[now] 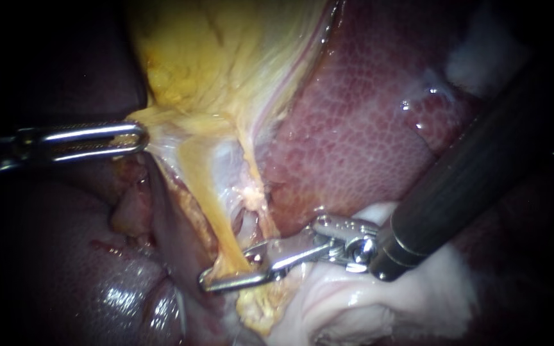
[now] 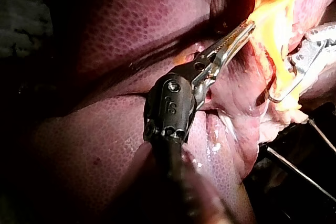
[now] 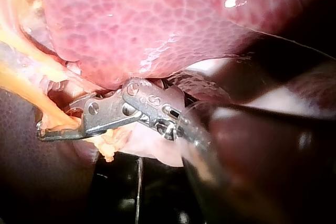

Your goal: Going back first clip left tube

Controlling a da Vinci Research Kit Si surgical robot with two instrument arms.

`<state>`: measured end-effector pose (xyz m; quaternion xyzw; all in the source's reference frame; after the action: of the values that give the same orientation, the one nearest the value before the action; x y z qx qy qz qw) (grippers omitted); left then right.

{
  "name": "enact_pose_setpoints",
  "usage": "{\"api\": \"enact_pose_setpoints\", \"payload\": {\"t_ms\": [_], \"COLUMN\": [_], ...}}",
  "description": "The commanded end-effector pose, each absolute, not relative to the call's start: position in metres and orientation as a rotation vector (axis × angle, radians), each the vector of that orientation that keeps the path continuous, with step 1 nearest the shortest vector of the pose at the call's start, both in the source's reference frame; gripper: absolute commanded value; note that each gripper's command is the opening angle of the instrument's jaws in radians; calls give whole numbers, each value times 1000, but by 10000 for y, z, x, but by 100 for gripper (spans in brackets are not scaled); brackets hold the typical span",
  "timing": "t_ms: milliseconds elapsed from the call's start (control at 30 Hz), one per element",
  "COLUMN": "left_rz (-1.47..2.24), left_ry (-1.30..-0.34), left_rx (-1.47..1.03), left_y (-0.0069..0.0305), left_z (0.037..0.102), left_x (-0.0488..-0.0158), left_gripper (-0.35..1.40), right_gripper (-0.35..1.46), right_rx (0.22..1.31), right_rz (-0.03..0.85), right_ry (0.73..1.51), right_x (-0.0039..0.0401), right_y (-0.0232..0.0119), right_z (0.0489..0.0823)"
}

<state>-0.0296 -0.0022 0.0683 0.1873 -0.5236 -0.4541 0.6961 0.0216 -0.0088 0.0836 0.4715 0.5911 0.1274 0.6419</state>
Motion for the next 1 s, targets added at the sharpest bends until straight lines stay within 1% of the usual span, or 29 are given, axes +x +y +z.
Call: {"api": "enact_pose_setpoints", "payload": {"t_ms": [33, 100, 167, 200, 233, 267, 333, 400, 567, 767, 1000], "left_rz": [-1014, -1014, -1015, -1015, -1015, -1017, -1017, -1014, -1012, -1012, -1011], "left_ry": [-1168, -1168, -1167, -1167, -1167, -1166, -1167, -1168, -1169, -1169, -1169], "left_rx": [416, 416, 415, 415, 415, 411, 412, 415, 419, 419, 419], "left_y": [-22, -23, -23, -23, -24, -24, -25, -27, -30, -30, -30], "left_z": [683, 682, 681, 681, 680, 680, 679, 678, 674, 674, 674], "left_x": [-296, -296, -296, -297, -297, -298, -299, -302, -303, -303, -302], "left_gripper": [-35, -35, -35, -35, -35, -35, -35, -35, -35, -35, -35], "right_gripper": [-35, -35, 6, 34, 46, 52, 56, 60, 60, 60, 60], "right_rx": [1077, 1077, 1056, 1033, 1021, 1013, 979, 938, 900, 868, 860], "right_rz": [291, 291, 312, 336, 348, 365, 374, 408, 421, 416, 381], "right_ry": [1347, 1347, 1347, 1348, 1348, 1345, 1352, 1353, 1357, 1372, 1380], "right_x": [215, 215, 216, 218, 220, 223, 227, 229, 219, 206, 181], "right_y": [-88, -88, -88, -87, -86, -84, -80, -74, -61, -47, -54], "right_z": [836, 835, 835, 835, 837, 839, 844, 851, 862, 847, 830]}}
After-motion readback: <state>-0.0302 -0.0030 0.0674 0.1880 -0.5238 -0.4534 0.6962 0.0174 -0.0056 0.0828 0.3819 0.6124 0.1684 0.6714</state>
